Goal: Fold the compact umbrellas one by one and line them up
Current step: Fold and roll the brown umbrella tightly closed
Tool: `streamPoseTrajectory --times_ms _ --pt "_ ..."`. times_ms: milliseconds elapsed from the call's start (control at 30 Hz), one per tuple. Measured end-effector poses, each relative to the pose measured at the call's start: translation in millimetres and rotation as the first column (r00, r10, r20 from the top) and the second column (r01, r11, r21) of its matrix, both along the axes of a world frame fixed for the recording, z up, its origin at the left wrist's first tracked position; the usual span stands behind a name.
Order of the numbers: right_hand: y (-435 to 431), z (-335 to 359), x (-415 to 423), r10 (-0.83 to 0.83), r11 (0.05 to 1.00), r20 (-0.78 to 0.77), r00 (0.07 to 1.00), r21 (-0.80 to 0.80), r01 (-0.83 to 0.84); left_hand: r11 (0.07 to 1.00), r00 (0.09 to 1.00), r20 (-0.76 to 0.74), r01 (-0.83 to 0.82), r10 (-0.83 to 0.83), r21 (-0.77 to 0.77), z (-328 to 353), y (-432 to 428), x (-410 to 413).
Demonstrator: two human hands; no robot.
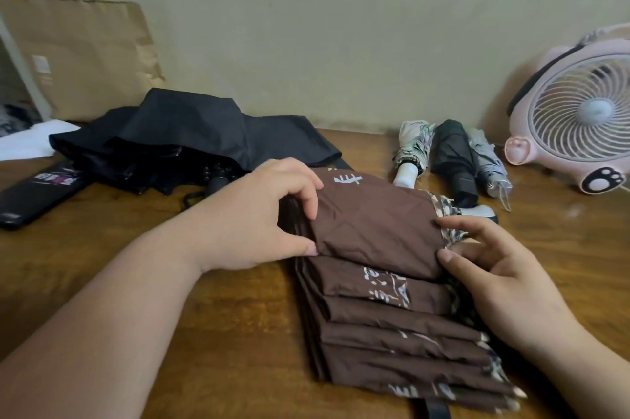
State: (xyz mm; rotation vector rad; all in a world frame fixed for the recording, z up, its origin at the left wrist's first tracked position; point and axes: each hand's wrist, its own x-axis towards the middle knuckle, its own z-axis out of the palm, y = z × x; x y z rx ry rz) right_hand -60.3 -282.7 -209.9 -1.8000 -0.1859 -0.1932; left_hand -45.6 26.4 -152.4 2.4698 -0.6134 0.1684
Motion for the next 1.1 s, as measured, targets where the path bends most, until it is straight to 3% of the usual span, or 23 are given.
streamPoseTrajectory --times_ms 100,167,233,300,500,600,733,867,1100 --pt "1 0 0 0.016 1.000 0.003 1.000 0.006 -0.016 0.978 0.988 -0.038 -0.151 0.147 -0.147 13 1 -6" --pt "1 -1 1 0.025 1.000 0.002 1.000 -0.005 -0.025 0.879 0.940 -0.271 -0.299 0.206 -0.371 15 -1 -8" --pt "0 -2 2 0.030 0.999 0.006 1.000 -0.018 -0.029 0.832 0.858 -0.482 -0.394 0.180 -0.391 14 -11 -12" --pt "-1 -2 2 0.025 0.999 0.009 1.000 -0.026 -0.025 0.841 0.799 -0.584 -0.408 0.141 -0.356 12 -21 -17" --pt "-2 -1 4 0.012 1.000 0.007 1.000 0.001 -0.012 0.749 0.747 -0.645 -0.518 0.161 -0.413 -1 -34 -31" --pt "-3 -2 5 0.020 0.999 -0.002 1.000 0.033 -0.020 0.598 0.734 -0.641 -0.624 0.226 -0.503 -11 -40 -36" --pt "-4 -1 5 0.023 1.000 0.015 1.000 0.015 -0.023 0.438 0.778 -0.595 -0.615 0.201 -0.656 -17 -50 -40" --pt "-4 0 4 0.027 0.999 0.017 0.999 0.020 -0.028 0.450 0.799 -0.547 -0.596 0.249 -0.665 -17 -58 -41" --pt "-4 0 4 0.021 1.000 0.028 0.999 0.005 -0.021 0.604 0.743 -0.653 -0.592 0.150 -0.534 -19 -58 -41"
